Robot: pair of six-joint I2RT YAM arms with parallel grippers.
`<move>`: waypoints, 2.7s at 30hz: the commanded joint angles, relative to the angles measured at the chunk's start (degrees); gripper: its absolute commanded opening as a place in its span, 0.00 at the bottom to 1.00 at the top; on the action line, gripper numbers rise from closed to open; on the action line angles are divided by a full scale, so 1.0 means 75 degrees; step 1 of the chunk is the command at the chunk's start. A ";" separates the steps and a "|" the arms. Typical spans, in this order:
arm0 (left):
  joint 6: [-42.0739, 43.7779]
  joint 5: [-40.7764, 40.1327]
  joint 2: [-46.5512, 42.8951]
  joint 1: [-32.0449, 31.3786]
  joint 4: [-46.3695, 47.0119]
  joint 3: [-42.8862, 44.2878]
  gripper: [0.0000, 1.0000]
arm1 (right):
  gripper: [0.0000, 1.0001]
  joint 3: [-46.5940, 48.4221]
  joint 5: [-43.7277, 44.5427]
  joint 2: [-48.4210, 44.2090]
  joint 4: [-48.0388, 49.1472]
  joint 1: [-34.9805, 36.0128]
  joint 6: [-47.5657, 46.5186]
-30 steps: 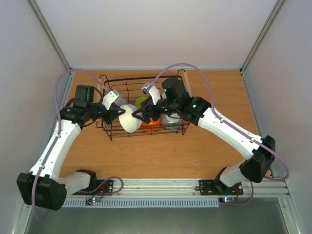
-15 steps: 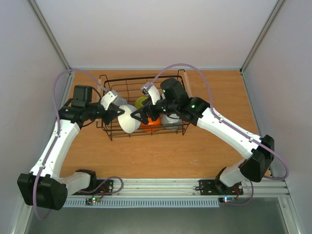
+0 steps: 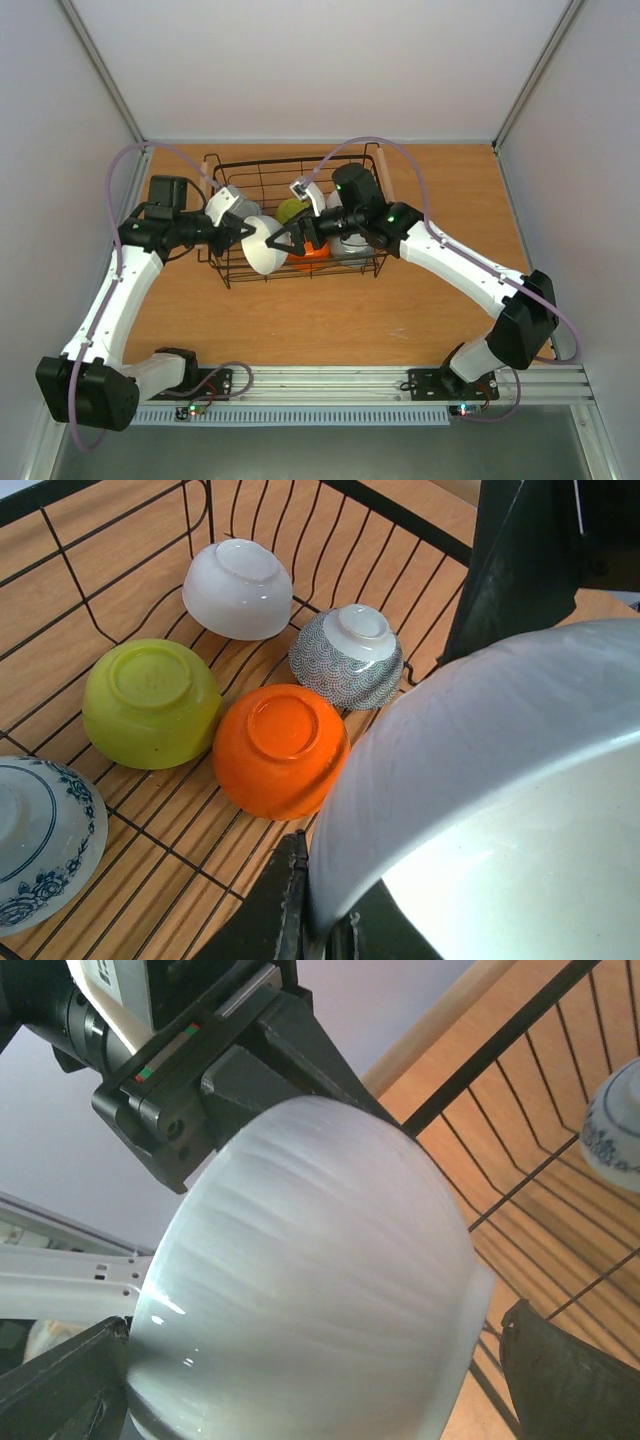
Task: Load the bowls into the dish rack
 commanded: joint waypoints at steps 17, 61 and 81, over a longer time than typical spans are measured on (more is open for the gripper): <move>-0.0154 0.0658 -0.0207 0.0099 0.0426 0.0154 0.01 | 0.48 -0.1371 -0.1916 -0.0177 0.2469 -0.0034 0.1537; -0.1753 -0.6360 -0.1251 0.0111 0.2801 -0.0866 1.00 | 0.01 0.8883 0.7212 0.6887 -0.7672 0.1652 -0.2562; -0.1719 -0.7059 -0.1224 0.0111 0.3200 -0.0912 0.99 | 0.99 0.8862 0.7622 0.7313 -0.7739 0.2176 -0.2659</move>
